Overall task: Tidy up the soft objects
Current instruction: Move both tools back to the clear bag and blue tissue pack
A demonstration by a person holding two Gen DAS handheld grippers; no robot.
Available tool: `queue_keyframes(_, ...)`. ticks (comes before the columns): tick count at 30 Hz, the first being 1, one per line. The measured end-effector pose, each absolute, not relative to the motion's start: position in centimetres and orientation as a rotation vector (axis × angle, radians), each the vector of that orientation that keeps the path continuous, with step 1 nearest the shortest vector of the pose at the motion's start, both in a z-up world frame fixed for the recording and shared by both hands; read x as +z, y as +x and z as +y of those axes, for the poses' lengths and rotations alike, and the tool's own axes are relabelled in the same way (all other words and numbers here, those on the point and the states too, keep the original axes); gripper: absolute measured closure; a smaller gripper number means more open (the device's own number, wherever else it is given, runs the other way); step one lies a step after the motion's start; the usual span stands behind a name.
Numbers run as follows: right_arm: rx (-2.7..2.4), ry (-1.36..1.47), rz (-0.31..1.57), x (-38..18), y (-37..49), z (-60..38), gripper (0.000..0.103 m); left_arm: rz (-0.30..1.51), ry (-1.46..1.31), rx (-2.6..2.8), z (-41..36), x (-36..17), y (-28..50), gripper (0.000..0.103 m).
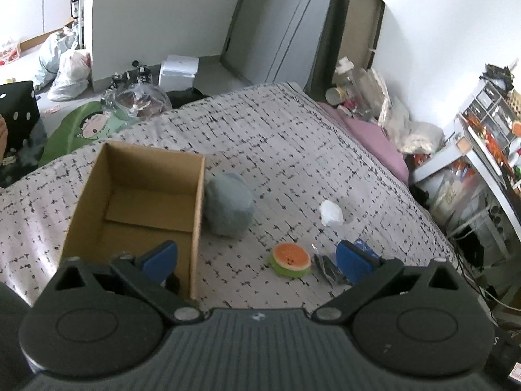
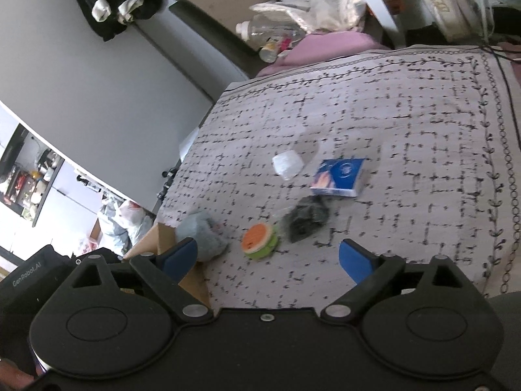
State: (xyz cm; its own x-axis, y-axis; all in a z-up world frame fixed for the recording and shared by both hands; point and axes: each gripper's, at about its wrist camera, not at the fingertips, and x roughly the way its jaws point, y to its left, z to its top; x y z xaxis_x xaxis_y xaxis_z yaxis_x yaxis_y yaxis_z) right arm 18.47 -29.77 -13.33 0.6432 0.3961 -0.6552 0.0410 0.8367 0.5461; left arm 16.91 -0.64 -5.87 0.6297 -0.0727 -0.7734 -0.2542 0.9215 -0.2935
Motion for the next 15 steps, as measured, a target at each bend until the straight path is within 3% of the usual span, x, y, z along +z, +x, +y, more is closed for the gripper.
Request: queue_keyframes(15,0.135,0.598,0.884,-16.2,19.1,-33.3,0.005,0.949,-0.32,0.045,-5.0,-7.5,18.4,0.0)
